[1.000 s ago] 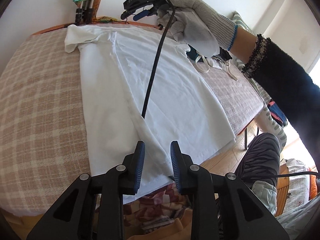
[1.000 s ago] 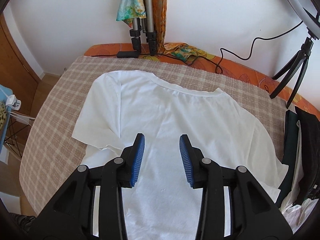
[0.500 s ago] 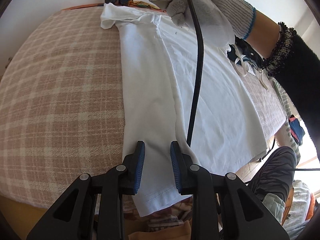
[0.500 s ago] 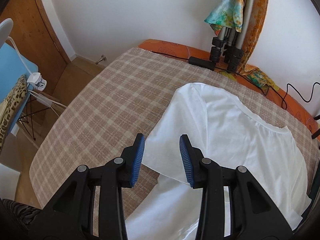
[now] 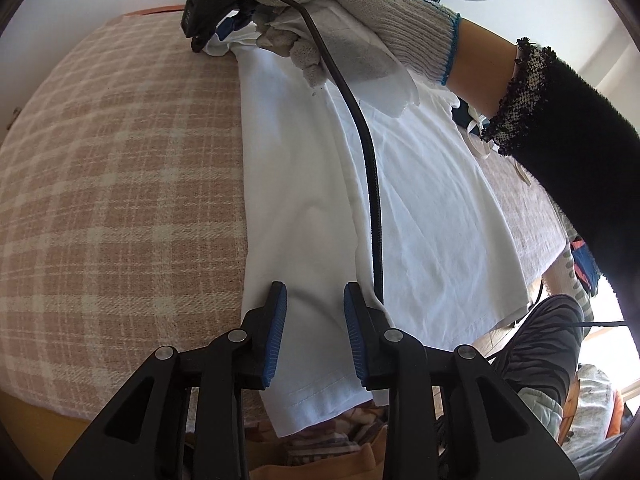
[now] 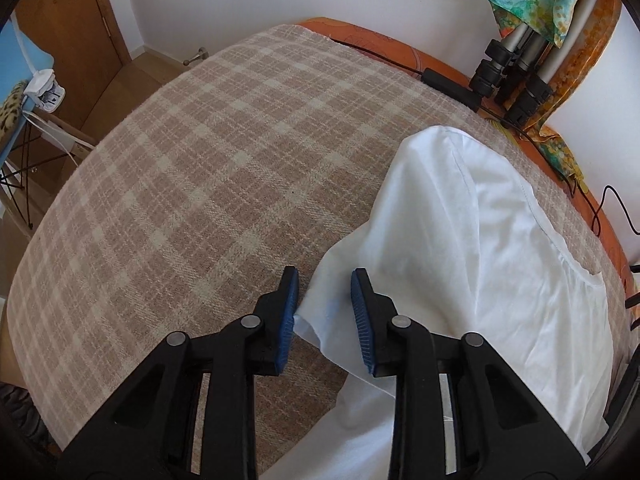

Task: Fold small clothes
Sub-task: 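Lift the held side edge and fold it over toward the shirt's center with both grippers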

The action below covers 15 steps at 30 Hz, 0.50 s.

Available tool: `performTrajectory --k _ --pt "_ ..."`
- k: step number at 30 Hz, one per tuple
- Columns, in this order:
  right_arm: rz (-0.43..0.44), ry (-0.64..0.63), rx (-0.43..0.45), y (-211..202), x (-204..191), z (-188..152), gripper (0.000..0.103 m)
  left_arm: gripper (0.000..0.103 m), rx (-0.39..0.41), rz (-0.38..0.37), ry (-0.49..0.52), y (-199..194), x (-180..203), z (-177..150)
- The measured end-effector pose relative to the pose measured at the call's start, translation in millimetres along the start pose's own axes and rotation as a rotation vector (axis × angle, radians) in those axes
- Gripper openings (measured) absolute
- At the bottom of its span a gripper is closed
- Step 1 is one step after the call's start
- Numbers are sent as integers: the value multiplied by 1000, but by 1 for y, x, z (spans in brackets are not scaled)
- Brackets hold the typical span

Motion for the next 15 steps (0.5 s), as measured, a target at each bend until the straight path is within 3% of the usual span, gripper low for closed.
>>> performTrajectory --k 7,15 --pt "16 44 60 -19 34 11 4 28 3 -4 -9 1 0 1" --pt "-2 248 136 -44 132 18 4 29 0 -8 -12 2 -2 2"
Point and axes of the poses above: each gripper's, at about its wrist camera, not at the fingertips, and y roughly the way its jaws point, x to its right, z to its top, the point moved 5 cm from there along y, roughly the way its jaws point, and after that the axes turned 1 degree about y, right-handed, at the moved point
